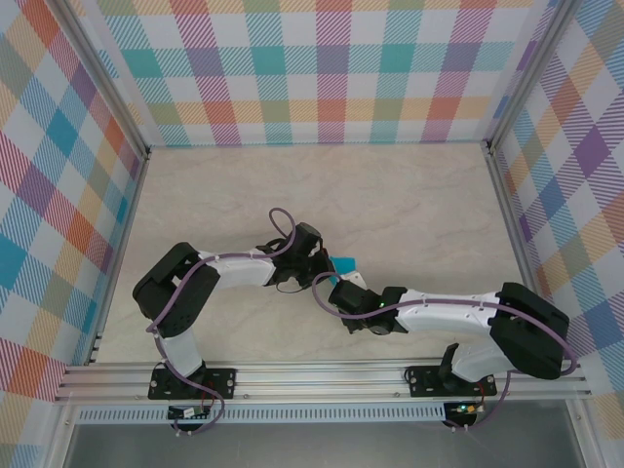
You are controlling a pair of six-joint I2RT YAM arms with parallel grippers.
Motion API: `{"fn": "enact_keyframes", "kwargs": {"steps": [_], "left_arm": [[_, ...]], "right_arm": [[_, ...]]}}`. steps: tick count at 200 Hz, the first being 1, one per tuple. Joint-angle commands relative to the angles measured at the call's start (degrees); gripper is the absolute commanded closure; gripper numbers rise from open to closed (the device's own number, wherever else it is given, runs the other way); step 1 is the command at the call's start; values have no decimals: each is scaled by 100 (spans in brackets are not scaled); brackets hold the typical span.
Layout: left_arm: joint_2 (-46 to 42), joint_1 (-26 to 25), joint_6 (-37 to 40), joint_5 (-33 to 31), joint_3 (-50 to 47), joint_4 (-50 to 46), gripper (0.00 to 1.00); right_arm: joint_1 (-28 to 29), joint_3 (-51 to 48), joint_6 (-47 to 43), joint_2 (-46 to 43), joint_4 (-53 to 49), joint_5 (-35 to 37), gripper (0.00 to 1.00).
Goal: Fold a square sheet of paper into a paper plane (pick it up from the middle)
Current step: Fold the wing for the fifth time at the center of the table.
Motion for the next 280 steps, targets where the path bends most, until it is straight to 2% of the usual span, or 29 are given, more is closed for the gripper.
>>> {"fn": "enact_keyframes", "kwargs": {"steps": [1, 74, 92, 157, 203, 216, 247, 280], "left_arm": [[97, -58, 72, -41, 177, -116, 100], [111, -58, 91, -38, 185, -158, 100], [119, -63, 85, -26, 197, -162, 100], [166, -66, 85, -33, 177, -162, 100], [168, -79, 89, -11, 222, -172, 100], [167, -77, 94, -6, 226, -180, 100], [170, -83, 102, -6, 234, -199, 100], [164, -77, 120, -15, 221, -223, 100]], "right_arm": [[50, 79, 17, 164, -46, 8, 86], [41, -73, 136, 222, 192, -253, 92], [42, -15, 172, 175, 18, -215, 79], [42, 137, 141, -234, -270, -222, 75], [45, 129, 225, 113, -219, -128, 77], [43, 138, 202, 225, -167, -143, 82], [42, 144, 224, 446, -61, -209, 87], [39, 134, 216, 305, -105, -217, 85]]}}
